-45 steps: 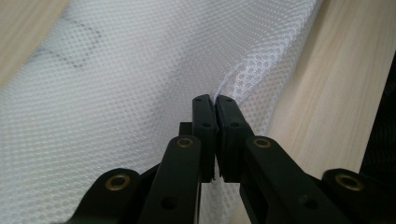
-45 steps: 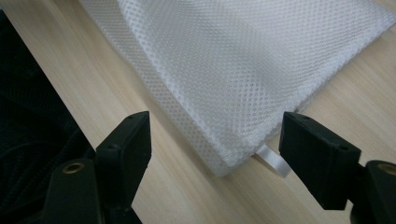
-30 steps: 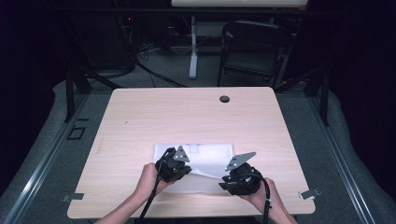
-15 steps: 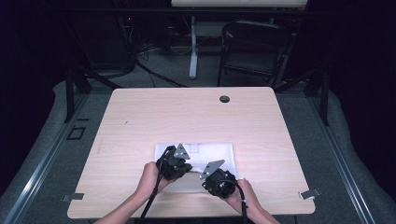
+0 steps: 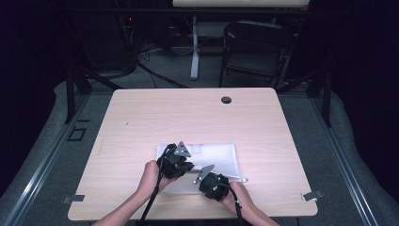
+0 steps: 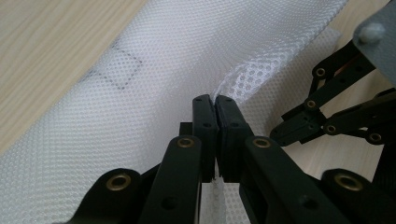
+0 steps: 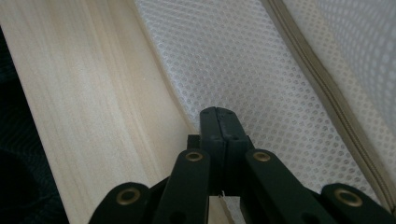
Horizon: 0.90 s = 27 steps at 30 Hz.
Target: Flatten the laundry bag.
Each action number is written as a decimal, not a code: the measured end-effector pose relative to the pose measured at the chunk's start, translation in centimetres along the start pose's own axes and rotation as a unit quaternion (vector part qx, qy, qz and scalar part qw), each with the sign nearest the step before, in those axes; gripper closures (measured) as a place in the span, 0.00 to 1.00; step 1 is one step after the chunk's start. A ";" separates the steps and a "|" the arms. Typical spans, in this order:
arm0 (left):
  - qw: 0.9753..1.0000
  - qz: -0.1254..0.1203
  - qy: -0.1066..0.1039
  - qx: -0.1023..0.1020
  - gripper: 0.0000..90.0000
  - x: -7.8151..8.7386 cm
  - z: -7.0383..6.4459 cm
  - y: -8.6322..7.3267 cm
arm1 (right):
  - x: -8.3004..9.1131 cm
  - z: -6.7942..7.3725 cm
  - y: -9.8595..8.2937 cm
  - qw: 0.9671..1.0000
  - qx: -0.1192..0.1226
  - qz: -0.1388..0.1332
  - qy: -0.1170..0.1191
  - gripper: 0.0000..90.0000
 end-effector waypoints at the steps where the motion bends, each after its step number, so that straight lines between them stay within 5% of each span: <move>1: 1.000 0.000 0.001 0.000 0.97 0.0 0.1 0.0 | 0.0 -0.1 0.0 1.000 -0.004 0.001 0.002 1.00; 12: 1.000 -0.011 0.009 0.006 0.97 0.5 1.6 0.7 | 0.5 -0.2 -0.6 0.999 -0.018 0.012 0.031 1.00; 22: 0.999 -0.021 0.030 0.001 0.98 0.5 3.3 3.8 | 0.8 0.0 -1.0 0.999 -0.025 0.025 0.040 1.00; 27: 0.998 -0.015 0.056 -0.011 0.98 0.7 4.5 5.3 | 0.9 0.0 -1.2 0.998 -0.037 0.028 0.051 1.00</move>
Point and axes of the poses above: each handheld gripper's, and its own axes: x roughly backward along the jaws, y roughly out of its top, z roughly to its left, the point moved 4 cm from there along -x, roughly forward along the jaws, and after that the axes turned 9 degrees about y, right-handed, at the moved point
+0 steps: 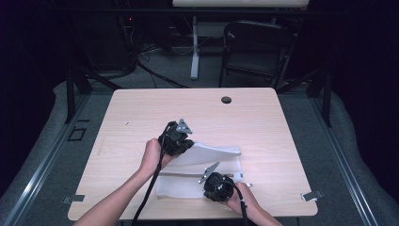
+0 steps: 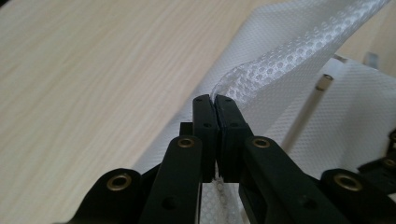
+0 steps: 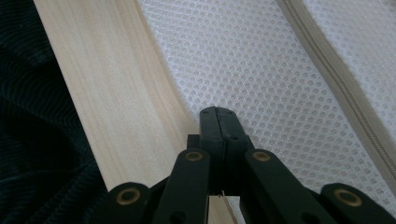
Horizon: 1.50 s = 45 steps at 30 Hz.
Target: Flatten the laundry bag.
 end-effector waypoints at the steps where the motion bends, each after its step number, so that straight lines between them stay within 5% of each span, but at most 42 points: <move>1: 1.000 0.002 0.006 -0.002 0.98 0.0 0.2 0.3 | 0.0 0.0 0.0 1.000 0.000 0.002 0.000 1.00; 12: 0.998 0.007 0.058 -0.029 0.98 -0.6 1.7 3.1 | -0.1 0.3 -0.1 1.000 -0.022 -0.010 0.018 1.00; 14: 0.998 0.003 0.063 -0.027 0.98 -0.7 2.1 3.6 | 0.1 0.1 -0.3 1.000 -0.013 0.006 0.009 1.00; 25: 0.995 -0.001 0.100 -0.021 0.98 -1.8 3.4 5.7 | 0.0 0.6 -0.3 0.999 -0.029 -0.005 0.026 1.00; 30: 0.994 -0.003 0.104 -0.016 0.98 -2.5 4.0 6.4 | 0.2 0.6 -0.5 0.999 -0.022 0.013 0.026 1.00; 33: 0.995 -0.003 0.102 -0.007 0.98 -3.0 4.3 6.6 | -0.1 1.0 -0.5 0.999 -0.034 -0.007 0.041 1.00; 35: 0.995 -0.002 0.104 -0.003 0.98 -3.3 4.5 6.6 | 0.4 0.7 -0.7 0.999 -0.010 0.031 0.026 1.00; 38: 0.995 -0.003 0.103 0.007 0.98 -3.7 4.8 6.6 | 0.0 1.2 -0.7 0.999 -0.030 0.003 0.046 1.00; 40: 0.995 -0.002 0.101 0.013 0.98 -4.0 5.0 6.6 | 0.2 1.1 -0.9 0.999 -0.023 0.022 0.039 1.00; 45: 0.994 -0.006 0.104 0.023 0.98 -4.5 5.5 6.5 | 0.1 1.4 -0.8 0.998 -0.031 0.013 0.051 1.00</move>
Point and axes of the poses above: each handheld gripper's, and its own axes: x roughly backward along the jaws, y roughly out of its top, z roughly to its left, the point moved 4 cm from there along -x, roughly forward along the jaws, and after that the axes turned 9 degrees about y, right-handed, at the moved point
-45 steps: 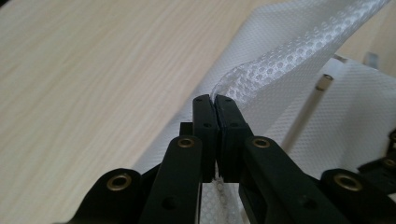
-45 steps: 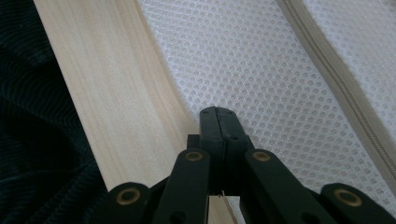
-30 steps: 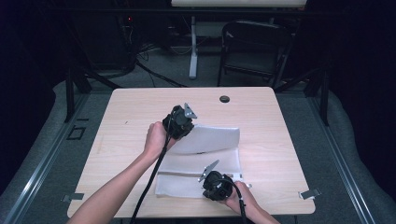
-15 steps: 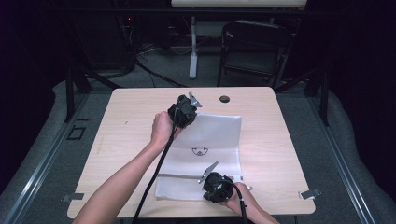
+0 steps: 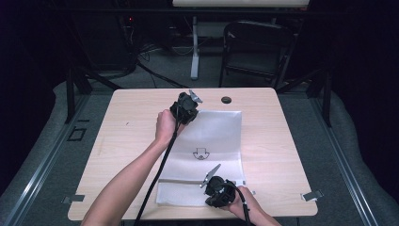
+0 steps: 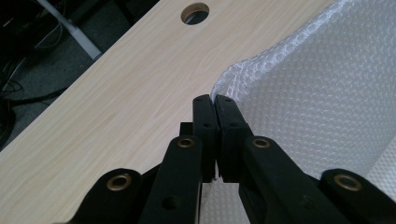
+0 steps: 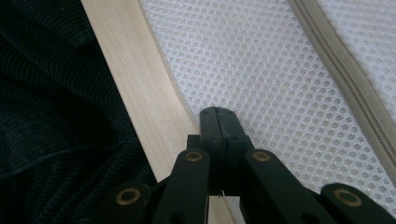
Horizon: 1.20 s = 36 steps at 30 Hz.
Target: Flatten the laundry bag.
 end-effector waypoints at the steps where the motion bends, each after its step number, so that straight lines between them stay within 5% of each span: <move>1: 1.000 0.001 0.002 0.001 0.98 -0.2 0.1 0.0 | 0.0 0.0 0.0 1.000 0.001 0.002 -0.001 1.00; 9: 1.000 0.004 0.004 0.024 0.97 -1.8 0.7 0.1 | 0.2 -0.1 -0.1 1.000 0.009 0.018 -0.011 1.00; 22: 0.998 0.026 0.014 0.052 0.94 -4.6 1.1 -0.2 | 0.0 0.1 -0.1 1.000 0.004 0.006 -0.004 0.99; 24: 0.997 0.033 0.011 0.064 0.75 -4.9 1.4 -0.2 | 0.2 0.1 0.1 1.000 0.002 0.001 -0.005 0.82; 25: 0.997 0.027 0.008 0.074 0.65 -5.0 1.4 -0.3 | 0.5 0.1 0.2 1.000 -0.006 -0.012 -0.008 0.81; 28: 0.995 0.005 -0.010 0.094 0.48 -4.5 1.7 -0.5 | 2.6 -0.2 0.3 0.999 0.005 -0.029 -0.020 0.66; 30: 0.995 -0.004 -0.019 0.094 0.39 -3.9 1.7 -0.7 | 3.8 -0.7 0.3 0.998 -0.001 -0.059 -0.026 0.55; 36: 0.996 -0.014 -0.048 0.078 0.17 -1.8 0.8 -2.3 | 6.7 -2.3 -0.8 0.994 -0.021 -0.092 -0.053 0.22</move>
Point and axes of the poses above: each handheld gripper's, and its own axes: x roughly backward along the jaws, y roughly out of its top, z roughly to its left, the point moved 4 cm from there along -x, roughly forward along the jaws, and after that the axes turned 9 degrees about y, right-handed, at the moved point
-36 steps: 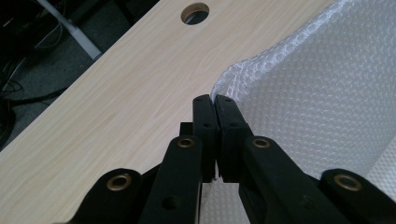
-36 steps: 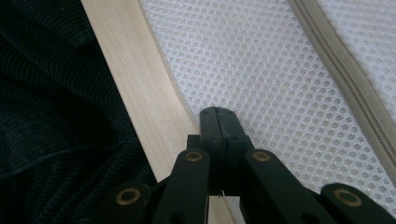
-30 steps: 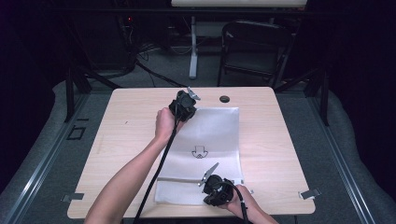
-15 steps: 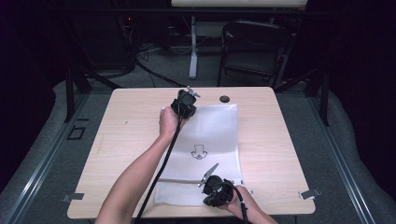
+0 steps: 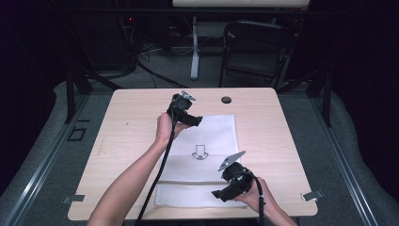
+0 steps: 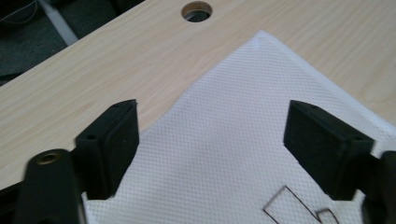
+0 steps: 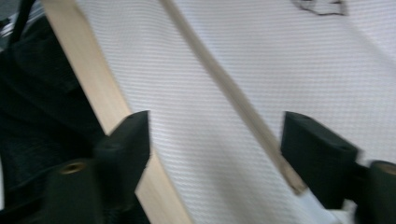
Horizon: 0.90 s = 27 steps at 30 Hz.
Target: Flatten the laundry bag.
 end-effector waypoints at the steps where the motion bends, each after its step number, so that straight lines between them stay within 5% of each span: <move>1: 1.000 -0.005 -0.005 -0.003 0.17 0.4 -0.2 -0.3 | 0.3 -0.2 -0.1 1.000 -0.005 -0.009 0.002 0.17; 5: 1.000 -0.011 -0.019 -0.011 0.13 1.8 -1.0 -1.8 | 1.4 -1.4 -0.9 1.000 -0.026 -0.005 -0.010 0.07; 15: 0.997 -0.034 -0.057 -0.026 0.05 5.4 -3.8 -4.8 | 3.3 -3.8 -3.2 0.998 -0.053 -0.007 -0.021 0.00; 27: 0.995 -0.034 -0.076 -0.047 0.03 6.5 -6.1 -6.9 | 4.5 -4.9 -4.4 0.997 -0.069 -0.021 -0.042 0.05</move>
Point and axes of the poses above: each handheld gripper's, and its own axes: x roughly backward along the jaws, y roughly out of its top, z roughly to its left, the point moved 4 cm from there along -x, roughly forward along the jaws, and after that the axes turned 9 degrees about y, right-handed, at the moved point
